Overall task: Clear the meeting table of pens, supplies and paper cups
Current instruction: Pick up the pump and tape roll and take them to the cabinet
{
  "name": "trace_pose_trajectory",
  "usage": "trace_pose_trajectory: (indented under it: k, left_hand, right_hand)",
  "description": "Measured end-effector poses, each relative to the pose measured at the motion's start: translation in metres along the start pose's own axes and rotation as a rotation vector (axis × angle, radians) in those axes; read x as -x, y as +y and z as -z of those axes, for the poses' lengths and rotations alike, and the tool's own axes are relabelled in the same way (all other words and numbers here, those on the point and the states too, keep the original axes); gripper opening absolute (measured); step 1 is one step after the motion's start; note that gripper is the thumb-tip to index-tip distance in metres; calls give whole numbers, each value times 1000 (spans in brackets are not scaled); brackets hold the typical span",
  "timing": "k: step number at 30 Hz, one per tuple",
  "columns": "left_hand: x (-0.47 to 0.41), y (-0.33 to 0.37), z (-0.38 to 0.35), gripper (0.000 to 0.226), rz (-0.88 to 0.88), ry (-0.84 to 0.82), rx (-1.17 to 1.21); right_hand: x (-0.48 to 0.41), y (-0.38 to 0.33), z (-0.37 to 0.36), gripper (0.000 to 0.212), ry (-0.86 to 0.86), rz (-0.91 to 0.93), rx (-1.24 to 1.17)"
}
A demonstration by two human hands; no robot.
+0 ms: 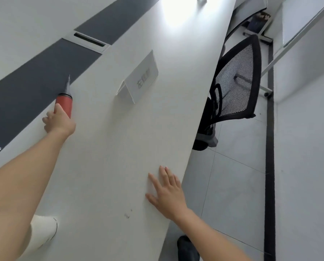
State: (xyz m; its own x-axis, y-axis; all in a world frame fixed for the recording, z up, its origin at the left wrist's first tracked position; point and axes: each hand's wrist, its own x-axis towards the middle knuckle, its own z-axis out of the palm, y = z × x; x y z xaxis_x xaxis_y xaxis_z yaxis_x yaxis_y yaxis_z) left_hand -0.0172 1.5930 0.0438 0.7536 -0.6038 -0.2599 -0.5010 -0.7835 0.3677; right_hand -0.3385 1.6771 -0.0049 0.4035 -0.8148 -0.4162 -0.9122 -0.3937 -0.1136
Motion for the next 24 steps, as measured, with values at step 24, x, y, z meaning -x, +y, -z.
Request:
trace_pose_trajectory:
  k: [24]
  left_hand:
    - [299, 235, -132, 77, 307, 444, 954]
  right_hand:
    - [-4, 382, 100, 49, 203, 16, -613]
